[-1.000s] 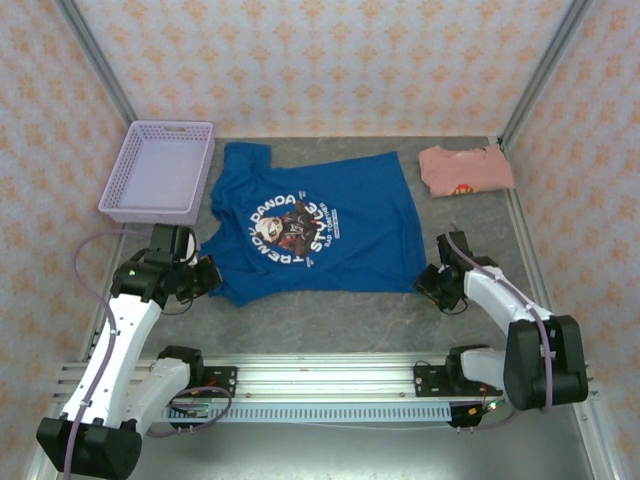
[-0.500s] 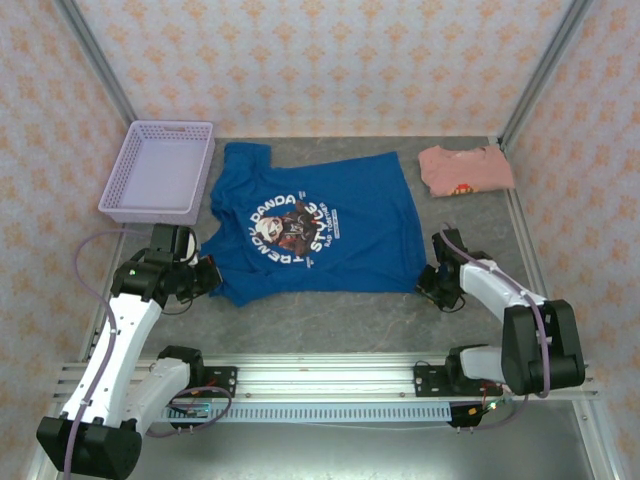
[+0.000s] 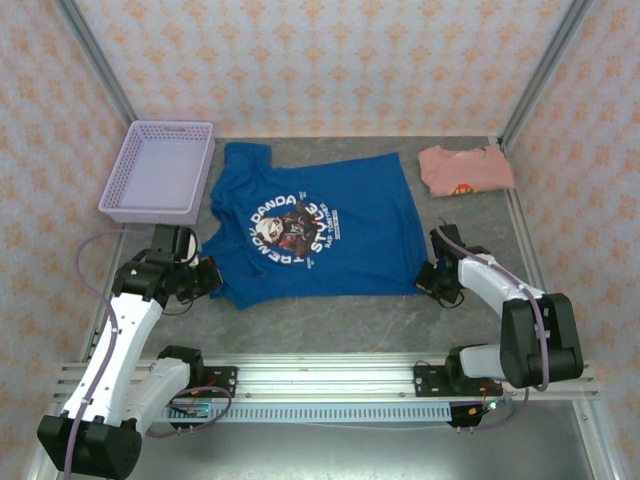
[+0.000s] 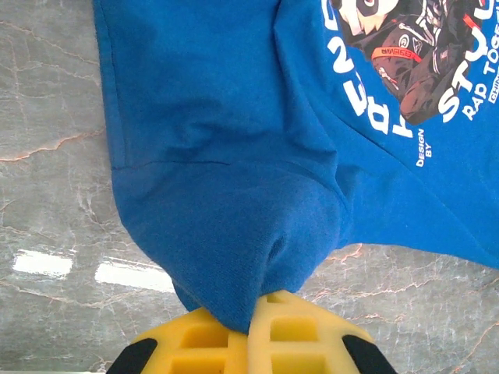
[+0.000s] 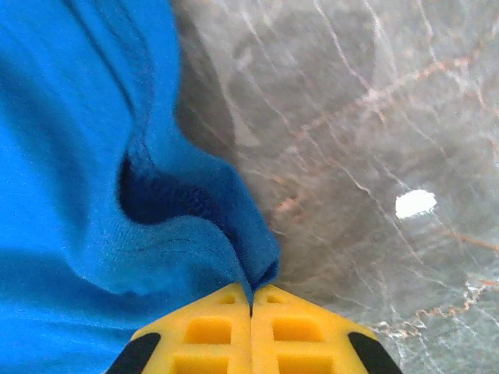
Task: Fold the inside-out t-shirt
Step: Turn over the T-shirt at the center of the table.
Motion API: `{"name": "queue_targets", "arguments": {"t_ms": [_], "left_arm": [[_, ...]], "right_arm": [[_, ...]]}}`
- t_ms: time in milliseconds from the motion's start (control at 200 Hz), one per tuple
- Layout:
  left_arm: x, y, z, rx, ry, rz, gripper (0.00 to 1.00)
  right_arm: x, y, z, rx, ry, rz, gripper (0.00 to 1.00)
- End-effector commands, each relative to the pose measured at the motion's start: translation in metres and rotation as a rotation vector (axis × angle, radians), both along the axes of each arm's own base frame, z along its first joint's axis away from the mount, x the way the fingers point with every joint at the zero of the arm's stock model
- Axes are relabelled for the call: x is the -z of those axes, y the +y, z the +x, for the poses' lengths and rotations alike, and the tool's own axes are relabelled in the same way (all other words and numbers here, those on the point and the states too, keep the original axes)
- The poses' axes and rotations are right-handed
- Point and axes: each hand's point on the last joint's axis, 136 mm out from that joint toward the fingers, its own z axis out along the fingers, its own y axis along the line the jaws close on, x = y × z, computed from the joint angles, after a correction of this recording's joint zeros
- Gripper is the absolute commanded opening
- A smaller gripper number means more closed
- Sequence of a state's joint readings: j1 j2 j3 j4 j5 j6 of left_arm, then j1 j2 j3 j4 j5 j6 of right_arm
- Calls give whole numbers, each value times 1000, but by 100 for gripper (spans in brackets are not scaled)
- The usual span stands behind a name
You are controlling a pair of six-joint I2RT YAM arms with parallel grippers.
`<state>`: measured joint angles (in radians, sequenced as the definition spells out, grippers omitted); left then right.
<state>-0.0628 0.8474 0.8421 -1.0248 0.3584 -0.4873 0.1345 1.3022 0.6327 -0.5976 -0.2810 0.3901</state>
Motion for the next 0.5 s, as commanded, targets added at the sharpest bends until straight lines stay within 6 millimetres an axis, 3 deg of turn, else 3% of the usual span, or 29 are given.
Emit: {"name": "queue_targets", "arguments": {"t_ms": [0,60,135,330,405,495], "left_arm": [[-14,9,6,-9,-83,46,0],[-29,16,10,-31,-147,77,0],[-64,27,19,-75,-271,126,0],[-198,58,35,-235,-667,220,0],[-254,66,28,-264,-803,258,0],[-320,74,4,-291,-944,302,0]], "right_arm": [[-38,3,27,-42,-185,1,0],[-66,9,37,-49,-290,41,0],[-107,15,51,-44,-418,81,0],[-223,15,86,-39,-689,88,0],[-269,12,89,-46,-780,66,0],[-333,5,80,-53,-899,32,0]]}}
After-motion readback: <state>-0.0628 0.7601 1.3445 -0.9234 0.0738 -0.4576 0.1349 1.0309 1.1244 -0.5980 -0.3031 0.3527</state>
